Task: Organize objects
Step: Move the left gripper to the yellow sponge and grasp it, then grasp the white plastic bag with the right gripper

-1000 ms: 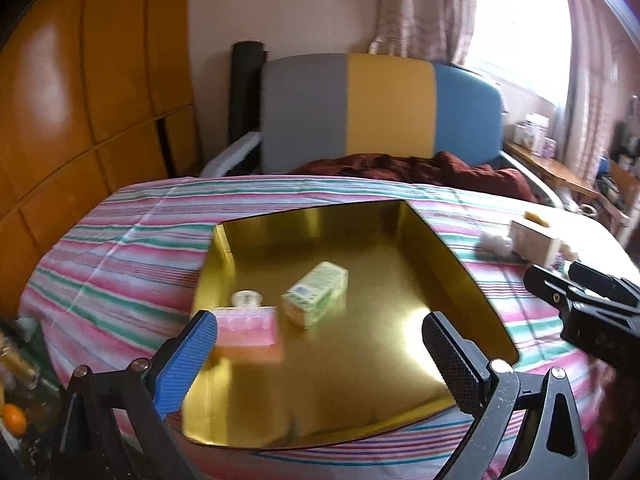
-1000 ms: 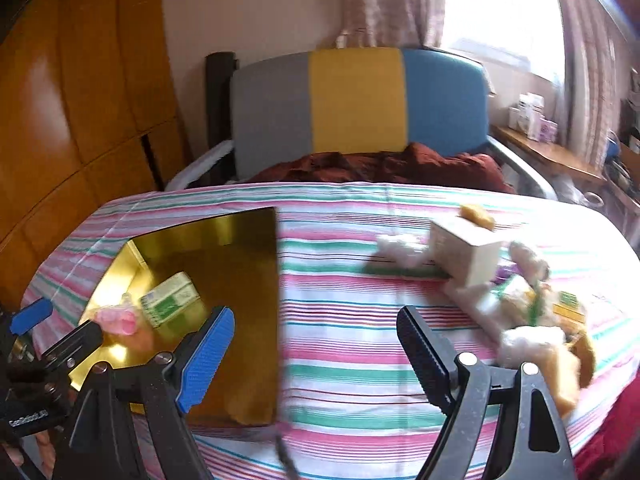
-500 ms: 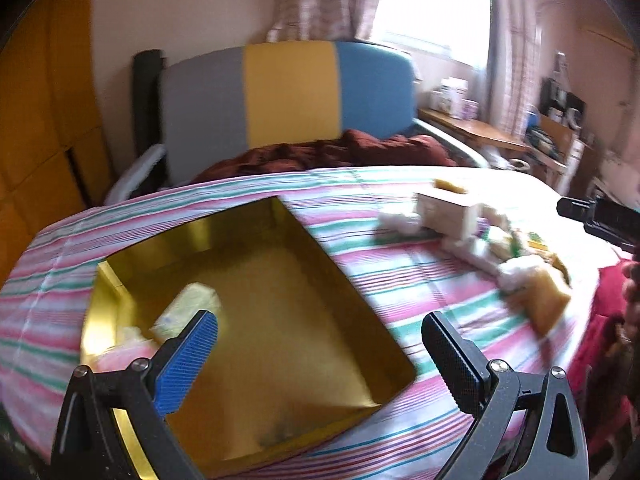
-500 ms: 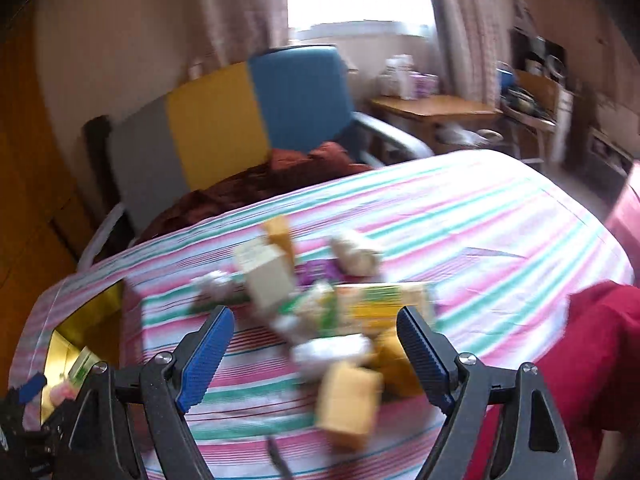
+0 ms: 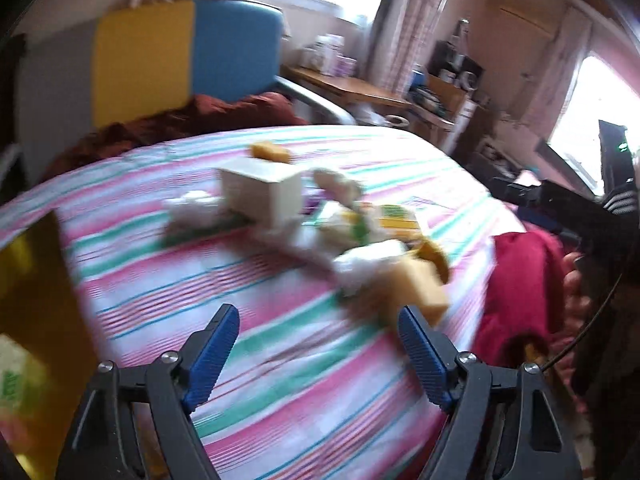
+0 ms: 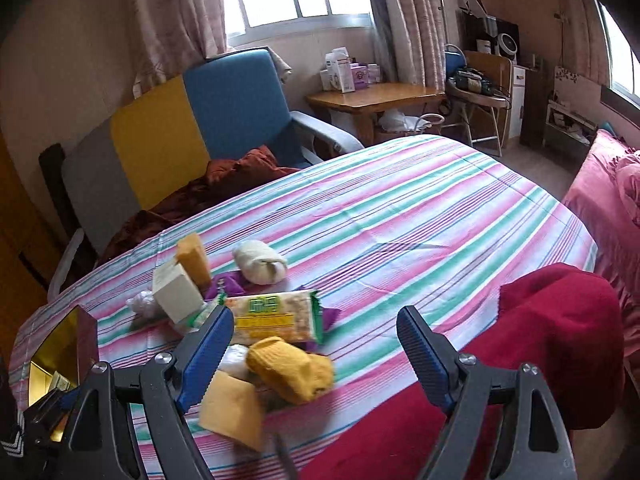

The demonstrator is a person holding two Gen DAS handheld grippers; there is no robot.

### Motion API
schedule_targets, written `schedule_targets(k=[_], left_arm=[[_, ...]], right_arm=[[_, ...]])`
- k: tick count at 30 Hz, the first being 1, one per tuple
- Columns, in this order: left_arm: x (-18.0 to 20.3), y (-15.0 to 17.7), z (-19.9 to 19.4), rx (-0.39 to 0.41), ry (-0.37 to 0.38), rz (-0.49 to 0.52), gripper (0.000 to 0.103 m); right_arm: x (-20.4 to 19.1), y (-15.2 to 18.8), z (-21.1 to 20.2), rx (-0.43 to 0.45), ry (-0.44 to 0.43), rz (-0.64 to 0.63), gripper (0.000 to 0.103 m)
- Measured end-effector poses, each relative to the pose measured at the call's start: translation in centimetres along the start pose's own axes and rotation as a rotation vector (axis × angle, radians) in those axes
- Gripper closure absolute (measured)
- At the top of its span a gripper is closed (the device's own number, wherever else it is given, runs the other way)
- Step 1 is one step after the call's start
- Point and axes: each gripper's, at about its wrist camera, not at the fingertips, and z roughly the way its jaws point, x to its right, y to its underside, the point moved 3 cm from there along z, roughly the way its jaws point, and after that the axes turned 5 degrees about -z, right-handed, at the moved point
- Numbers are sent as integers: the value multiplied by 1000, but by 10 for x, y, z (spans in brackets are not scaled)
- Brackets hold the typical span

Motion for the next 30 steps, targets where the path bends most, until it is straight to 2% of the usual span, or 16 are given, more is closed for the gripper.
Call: schedule_targets(k=[5, 11, 17, 21, 25, 30], left_arm=[[43, -7, 28, -41, 65, 86, 20], [74, -8, 66, -105, 89, 140, 22], [62, 2, 93, -195, 114, 100, 41], [46, 9, 95, -216, 200, 19, 62], [36, 14, 80, -193, 203, 18, 67], [16, 26, 58, -163, 150, 13, 67]], right_arm=[[17, -5, 0, 3, 21, 10, 18], [29, -5, 8, -22, 22, 28, 18], [24, -2, 21, -80, -18, -15, 18], [11, 0, 29, -123, -54, -51, 18], [-16, -1, 34, -154, -114, -140, 18], [-61, 4, 42, -220, -222, -281, 18]])
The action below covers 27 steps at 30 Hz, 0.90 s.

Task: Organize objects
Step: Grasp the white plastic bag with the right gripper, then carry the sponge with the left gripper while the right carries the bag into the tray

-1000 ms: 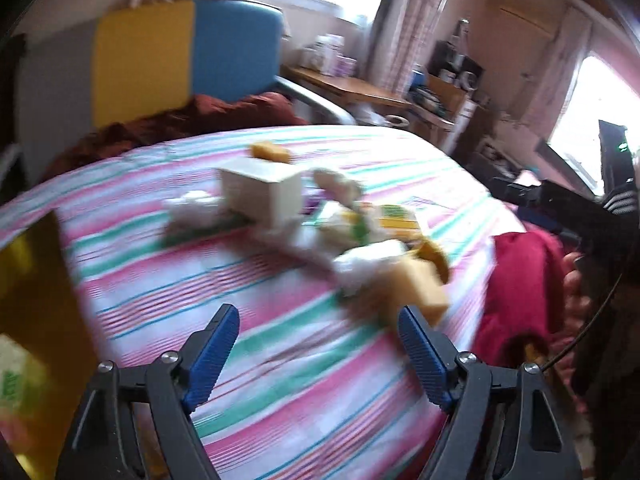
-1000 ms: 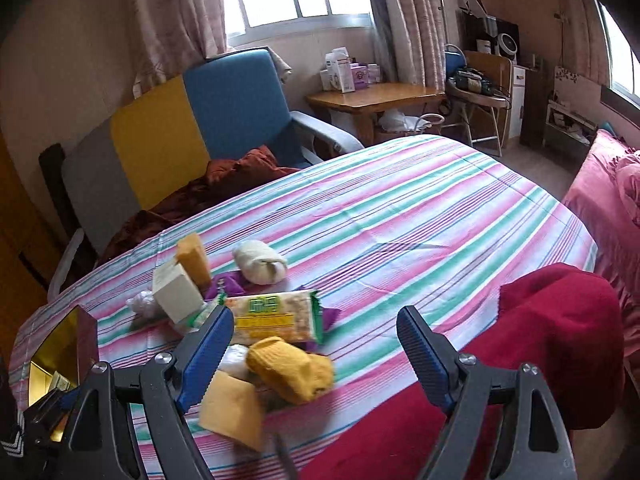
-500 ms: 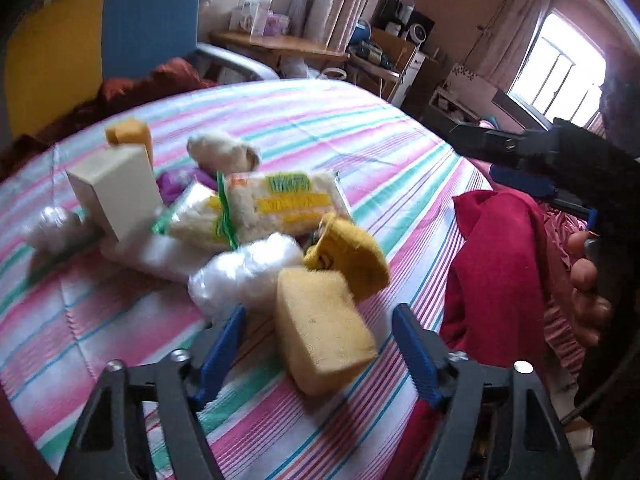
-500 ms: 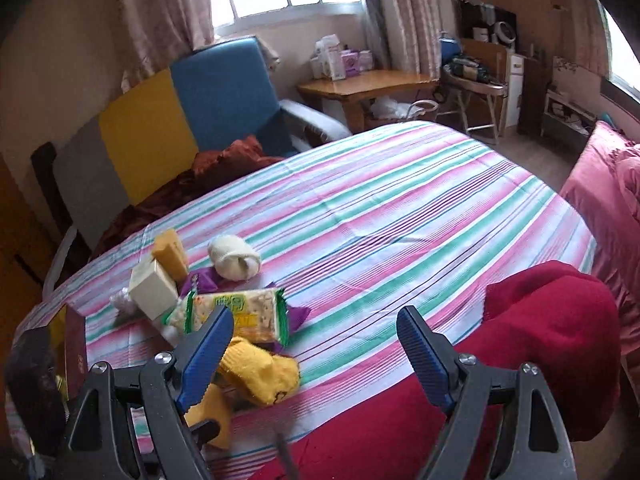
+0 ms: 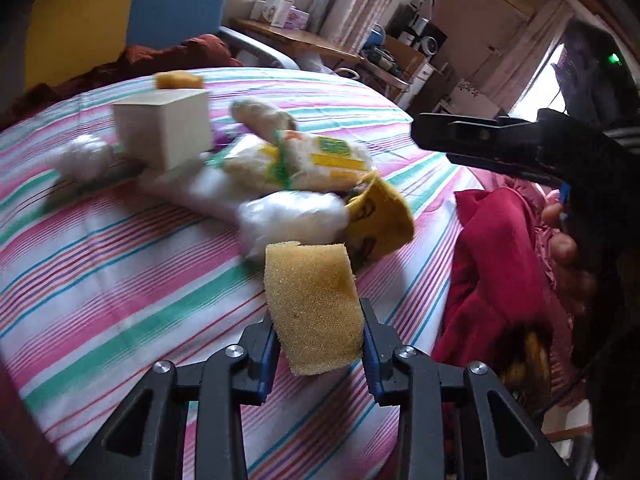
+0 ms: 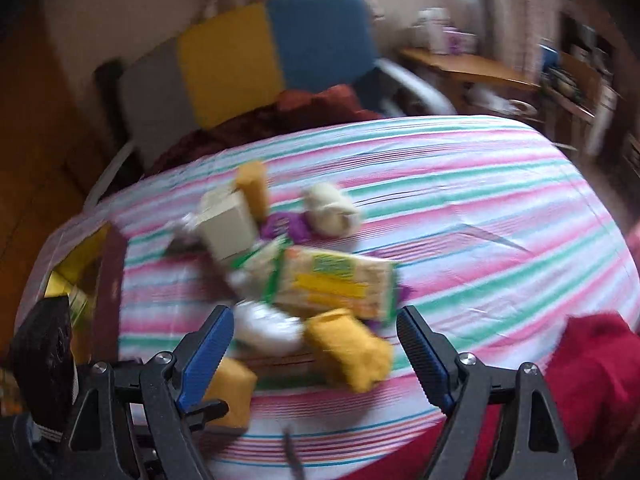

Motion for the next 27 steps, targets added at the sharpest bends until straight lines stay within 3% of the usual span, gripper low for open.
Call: schedule_targets(k=[3, 6, 13, 15, 17, 18, 22, 27], left_arm=[[-10, 10, -22, 31, -48, 11, 67], [-21, 19, -40, 53, -65, -10, 67], [-37, 37, -71, 96, -90, -52, 67], [-37, 40, -77, 115, -88, -55, 67], [-37, 41, -82, 130, -86, -58, 67], [-39, 42, -87, 141, -85, -64, 67], [-45, 44, -104, 182, -89, -81, 67], [-64, 46, -133, 247, -122, -131, 67]], right_arm=[[-28, -3, 15, -57, -37, -122, 19], [-52, -2, 34, -132, -36, -240, 28], [-79, 3, 92, -340, 91, -451, 35], [-79, 4, 102, -377, 130, -473, 42], [-77, 7, 111, -416, 148, -487, 62], [-74, 9, 115, -434, 155, -484, 63], [-73, 6, 101, -377, 130, -454, 67], [-102, 2, 64, -248, 17, -441, 67]])
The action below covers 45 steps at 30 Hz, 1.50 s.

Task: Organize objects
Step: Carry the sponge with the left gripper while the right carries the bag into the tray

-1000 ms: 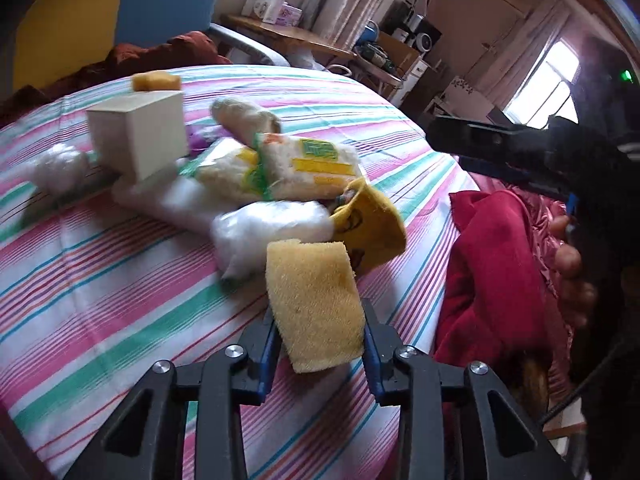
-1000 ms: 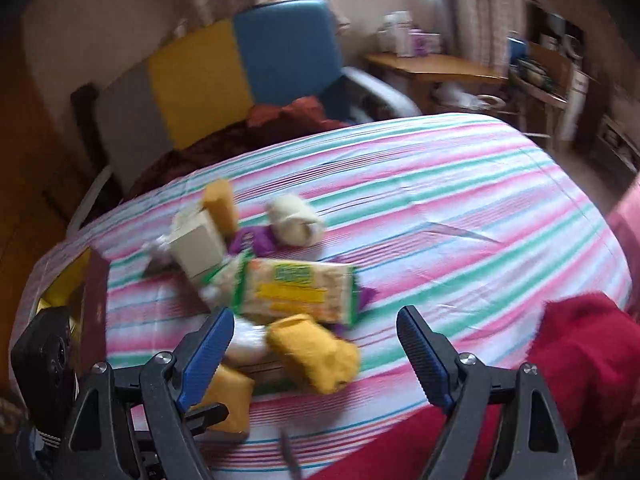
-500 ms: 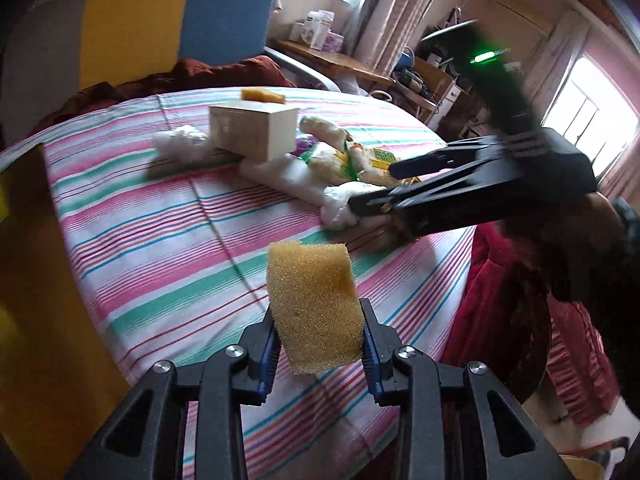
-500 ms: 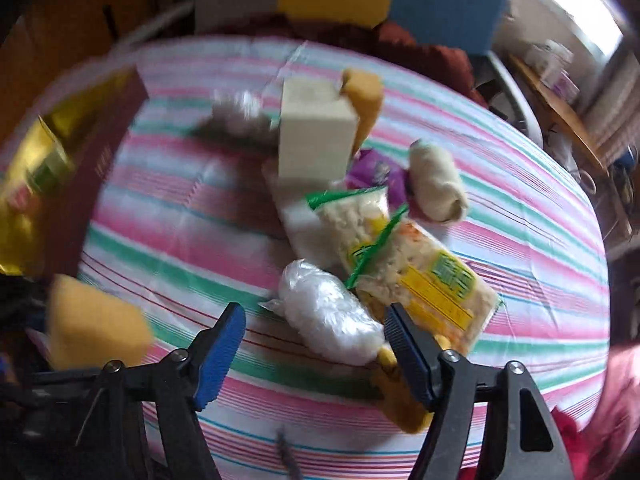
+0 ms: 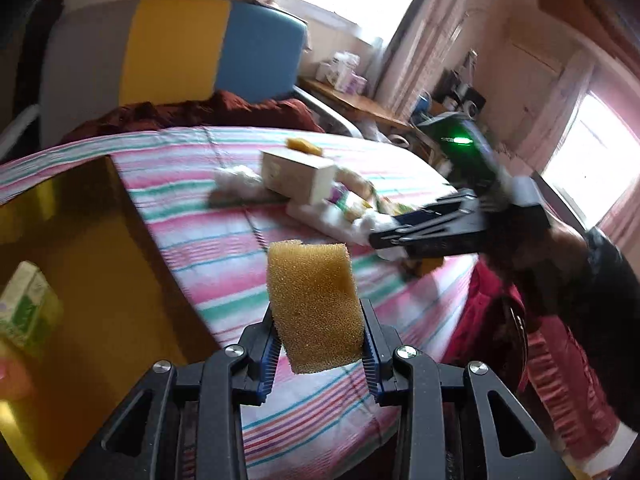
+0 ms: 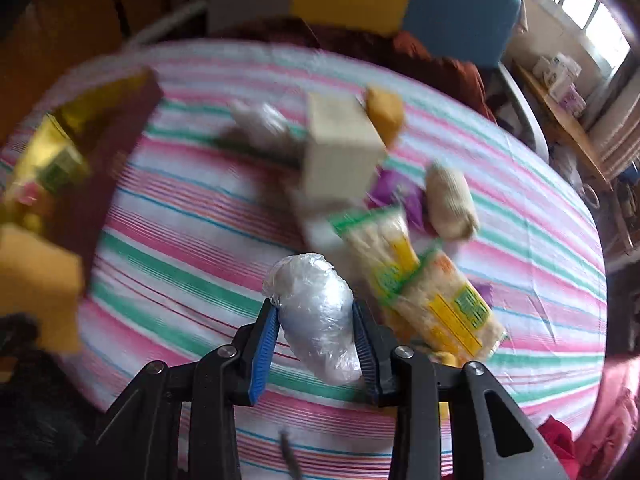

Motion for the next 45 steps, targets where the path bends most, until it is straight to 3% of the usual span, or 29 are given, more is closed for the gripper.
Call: schedule_targets(k=[7, 11, 15, 16, 17, 19, 21, 26, 30, 36, 45], left_arm=[[-57, -18, -46, 116, -140, -96, 67], [-101, -27, -75, 172, -268, -140, 66], [-152, -44, -99, 216, -442, -183, 63], [-162, -48, -105, 227, -478, -198, 57], [-172, -52, -111, 238, -505, -212, 51], [-184, -52, -122, 269, -561, -244, 20], [-190, -48, -134, 309, -609, -261, 13], [-195, -29, -144, 313, -678, -274, 12], [-188, -9, -143, 306, -660, -313, 10], [-171, 12, -139, 310, -696, -337, 10], [-147, 19, -139, 325, -738, -285, 10]], right_arm=[[-78, -44, -44, 202, -176, -51, 66], [-135, -65, -43, 244, -286, -92, 66], [-187, -81, -38, 251, -401, -136, 63], [-203, -84, -37, 254, -441, -145, 57], [-217, -86, -38, 260, -478, -159, 44], [-239, -90, -37, 275, -505, -170, 23], [-251, -92, -34, 277, -517, -167, 21], [-257, -88, -24, 273, -491, -143, 21], [-245, -78, -25, 309, -412, -110, 21], [-227, -65, -32, 376, -294, -54, 21], [-205, -55, -37, 429, -186, 11, 21]])
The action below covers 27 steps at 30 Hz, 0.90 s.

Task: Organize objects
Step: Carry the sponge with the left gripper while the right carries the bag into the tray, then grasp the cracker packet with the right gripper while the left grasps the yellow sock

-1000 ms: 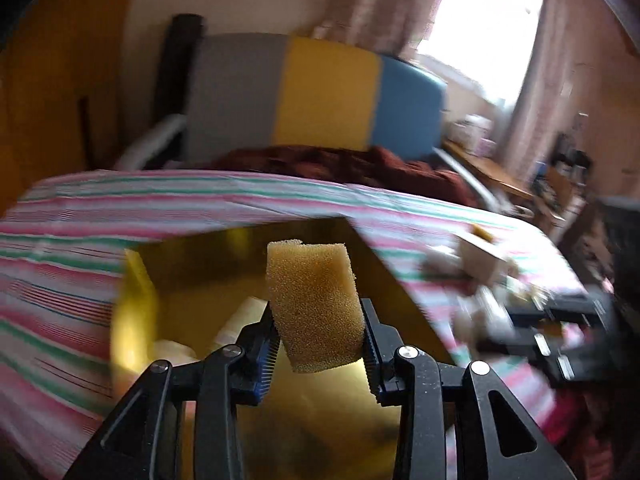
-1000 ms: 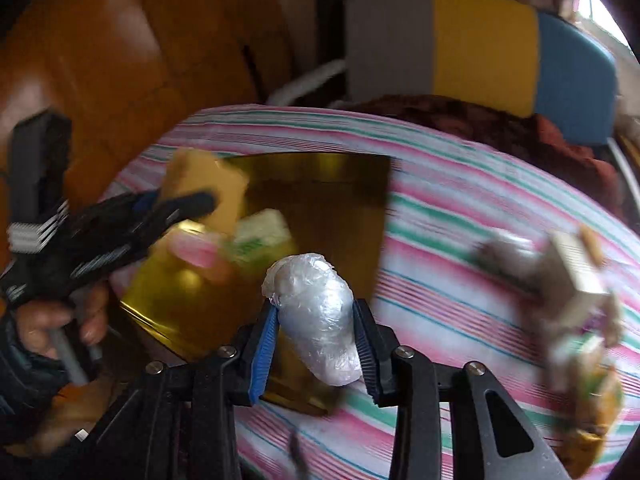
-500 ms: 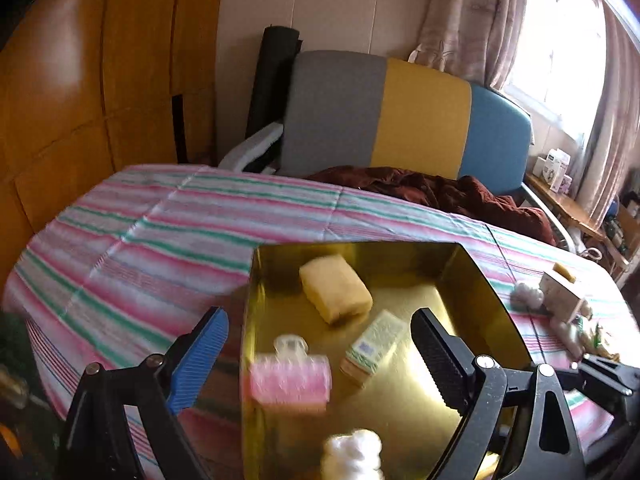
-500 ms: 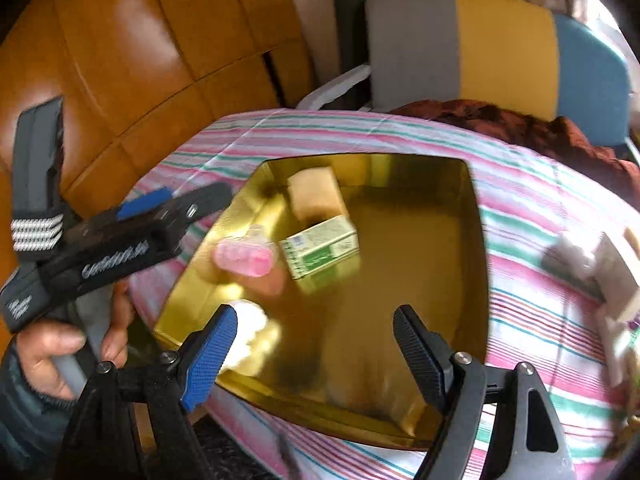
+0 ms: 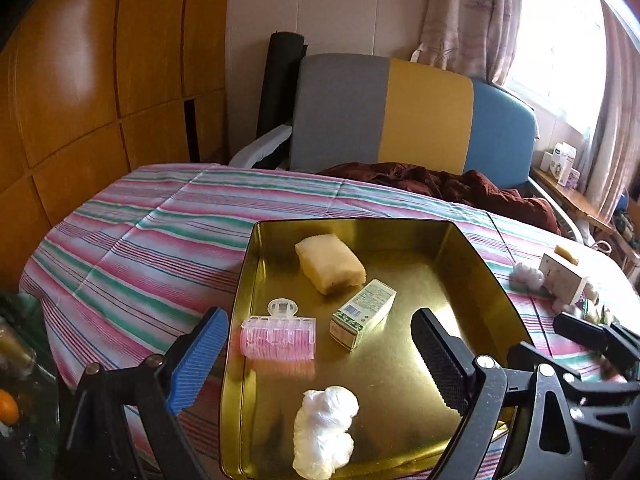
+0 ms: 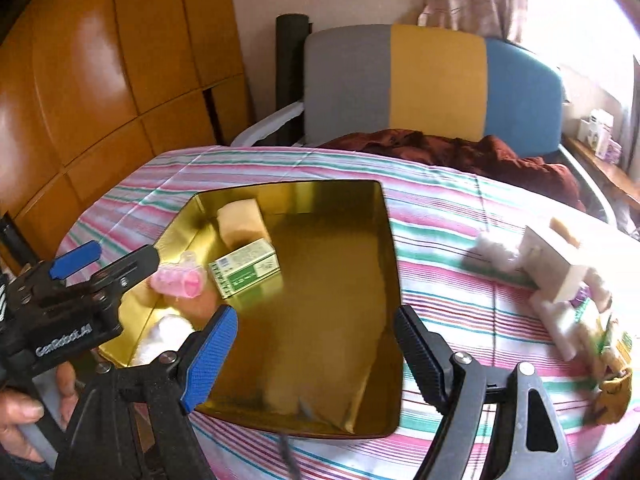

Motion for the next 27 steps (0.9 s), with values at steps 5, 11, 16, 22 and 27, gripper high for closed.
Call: schedule_targets(k=[5, 11, 16, 22, 27], left_arm=[[10, 3, -2, -20, 24, 14, 10], [24, 9, -4, -33, 35, 62, 10], [36, 14, -5, -38, 44, 98, 7], [49, 19, -3, -44, 58, 141, 7], [58, 23, 0, -62, 89, 152, 7]], right_arm=[[9, 2, -10, 22, 25, 9, 21], [20, 7, -18, 34, 59, 17, 21], [37, 10, -23, 33, 92, 45, 21], [65, 19, -25, 8, 136, 100, 21], [94, 30, -30, -14, 180, 155, 21]])
